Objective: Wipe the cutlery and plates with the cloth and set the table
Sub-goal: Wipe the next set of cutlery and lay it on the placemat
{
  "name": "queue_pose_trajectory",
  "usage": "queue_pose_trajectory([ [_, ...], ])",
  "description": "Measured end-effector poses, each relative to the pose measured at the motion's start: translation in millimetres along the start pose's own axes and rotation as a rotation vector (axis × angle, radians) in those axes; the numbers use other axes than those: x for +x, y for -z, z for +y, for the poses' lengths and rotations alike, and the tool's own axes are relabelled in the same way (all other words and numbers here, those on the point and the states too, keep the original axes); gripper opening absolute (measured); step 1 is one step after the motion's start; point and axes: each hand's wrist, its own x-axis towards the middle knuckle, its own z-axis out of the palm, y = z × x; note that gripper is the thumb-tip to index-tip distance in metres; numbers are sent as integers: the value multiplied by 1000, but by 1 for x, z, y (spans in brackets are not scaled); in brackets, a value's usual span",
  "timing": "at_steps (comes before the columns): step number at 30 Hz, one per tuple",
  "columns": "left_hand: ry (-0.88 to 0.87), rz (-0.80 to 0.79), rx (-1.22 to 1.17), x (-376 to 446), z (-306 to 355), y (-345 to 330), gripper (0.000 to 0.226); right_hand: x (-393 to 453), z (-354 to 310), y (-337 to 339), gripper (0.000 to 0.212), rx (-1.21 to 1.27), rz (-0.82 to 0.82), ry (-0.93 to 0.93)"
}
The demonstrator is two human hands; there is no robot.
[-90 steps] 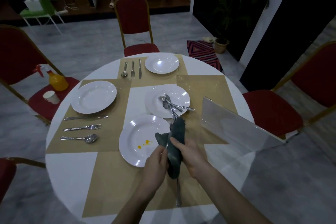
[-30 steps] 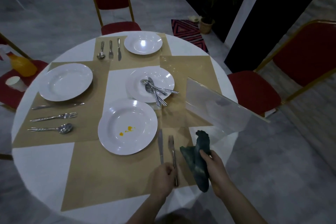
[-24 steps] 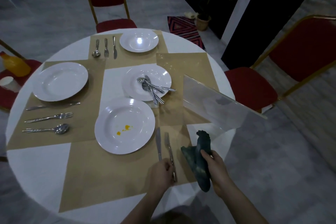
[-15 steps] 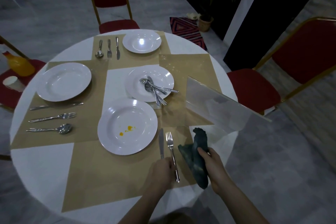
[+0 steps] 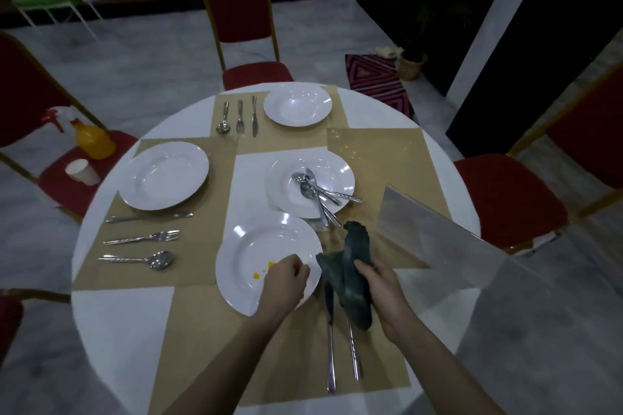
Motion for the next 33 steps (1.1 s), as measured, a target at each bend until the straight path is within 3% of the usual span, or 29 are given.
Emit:
queue_pose_trajectory([
  [8,-2,-57,13,93,10,26,23,49,-27,-34,20,-53,85,27],
  [12,13,-25,-25,154,27,25,31,67,-37,-42,12,-41,122,26],
  [16,19,3,6,204,42,8,34,79,-33,-44,18,-8,164,7],
  [18,-7,-20,65,216,48,-1,27,80,-30,-43,16,7,175,0],
  [20,-52,-58,150,225,51,-9,39,79,-24,-41,15,7,186,4],
  [24,-49,-90,241,235,53,-17,15,75,-14,-36,22,27,206,-15],
  [30,51,-84,178,240,55,-12,16,74,-9,-30,29,65,221,-71],
  [33,87,-27,155,232,49,-2,32,73,-10,-28,30,92,217,-82],
])
